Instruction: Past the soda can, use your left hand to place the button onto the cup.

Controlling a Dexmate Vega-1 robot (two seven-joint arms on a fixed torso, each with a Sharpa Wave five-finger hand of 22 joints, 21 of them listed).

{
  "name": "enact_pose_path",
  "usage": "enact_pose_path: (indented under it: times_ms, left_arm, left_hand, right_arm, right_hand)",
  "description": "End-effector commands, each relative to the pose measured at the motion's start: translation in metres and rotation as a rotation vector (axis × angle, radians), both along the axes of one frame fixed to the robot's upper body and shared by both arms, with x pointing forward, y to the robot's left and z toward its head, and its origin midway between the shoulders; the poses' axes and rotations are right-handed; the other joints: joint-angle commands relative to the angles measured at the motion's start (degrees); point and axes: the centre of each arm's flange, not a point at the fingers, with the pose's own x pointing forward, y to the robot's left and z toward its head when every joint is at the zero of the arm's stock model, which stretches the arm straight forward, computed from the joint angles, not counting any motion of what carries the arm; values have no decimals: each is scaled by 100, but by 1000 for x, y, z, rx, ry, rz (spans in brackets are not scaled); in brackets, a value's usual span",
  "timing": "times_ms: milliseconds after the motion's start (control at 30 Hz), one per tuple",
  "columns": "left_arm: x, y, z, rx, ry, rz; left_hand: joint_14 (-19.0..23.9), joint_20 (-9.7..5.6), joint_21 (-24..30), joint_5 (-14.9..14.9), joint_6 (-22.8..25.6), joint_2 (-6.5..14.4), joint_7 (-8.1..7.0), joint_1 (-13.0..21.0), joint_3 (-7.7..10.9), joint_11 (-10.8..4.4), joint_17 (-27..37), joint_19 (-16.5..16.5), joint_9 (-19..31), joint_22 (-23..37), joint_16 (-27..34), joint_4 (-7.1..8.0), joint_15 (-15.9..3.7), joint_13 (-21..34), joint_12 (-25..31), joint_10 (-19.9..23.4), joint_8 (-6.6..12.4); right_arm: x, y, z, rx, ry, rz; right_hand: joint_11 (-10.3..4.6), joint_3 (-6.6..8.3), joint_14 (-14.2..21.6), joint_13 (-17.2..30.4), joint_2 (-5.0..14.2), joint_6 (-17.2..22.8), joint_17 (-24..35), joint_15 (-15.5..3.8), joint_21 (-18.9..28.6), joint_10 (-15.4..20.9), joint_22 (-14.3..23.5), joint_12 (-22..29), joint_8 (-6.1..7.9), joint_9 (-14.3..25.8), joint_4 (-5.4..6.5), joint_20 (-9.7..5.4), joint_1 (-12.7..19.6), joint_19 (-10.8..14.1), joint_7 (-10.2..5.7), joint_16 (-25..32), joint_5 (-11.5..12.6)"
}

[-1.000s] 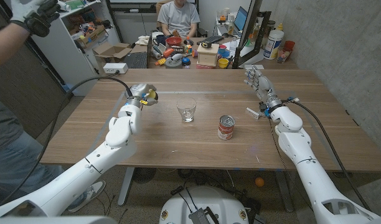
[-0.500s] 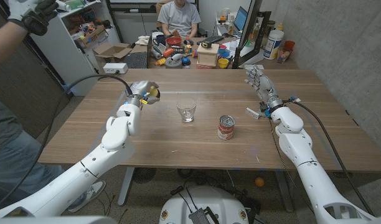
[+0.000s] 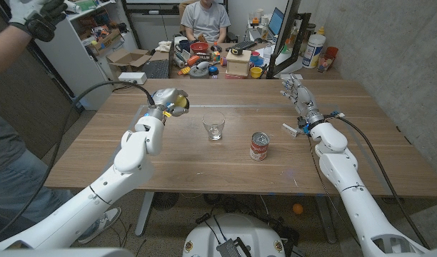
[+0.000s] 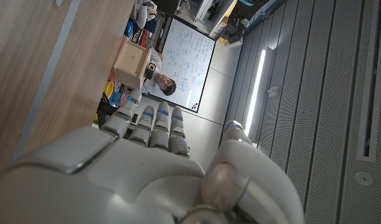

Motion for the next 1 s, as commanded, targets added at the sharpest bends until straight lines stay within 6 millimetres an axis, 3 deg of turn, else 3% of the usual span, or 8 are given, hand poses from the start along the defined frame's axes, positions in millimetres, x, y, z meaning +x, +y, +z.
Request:
enact_pose_path:
  times_ms: [33, 667, 1000]
  left_arm:
    - [-3, -19, 9, 34, 5, -73]
    - [-7, -56, 11, 117, -1, -146]
    - [-12, -65, 8, 129, -3, -180]
  left_hand:
    - [130, 1, -21, 34, 58, 177, 13, 130, 94, -5, 32, -35, -4, 9, 44, 96, -111, 28, -28, 18, -8]
    - [149, 10, -79, 37, 97, 195, 18, 149, 119, -30, 50, -116, -10, 15, 29, 97, -114, 61, -33, 55, 1]
    - [150, 24, -107, 34, 111, 189, 19, 151, 123, -51, 55, -178, -13, 16, 19, 97, -117, 73, -38, 64, 4]
  right_arm:
    - [-3, -7, -2, 15, -9, -6]
    - [-9, -18, -6, 31, -11, -21]
    - [-10, -22, -6, 37, -16, -24]
  right_hand:
    - [12, 8, 105, 18, 31, 16, 17, -32, -21, 24, 19, 16, 12, 26, -22, -17, -10, 122, 30, 6, 37]
    - [12, 7, 112, 18, 37, 21, 17, -30, -43, 32, 19, 17, 14, 25, -33, -43, -9, 152, 32, -2, 36]
    - [4, 5, 111, 18, 38, 22, 18, -33, -58, 26, 20, 13, 14, 25, -37, -42, -11, 155, 31, -6, 35]
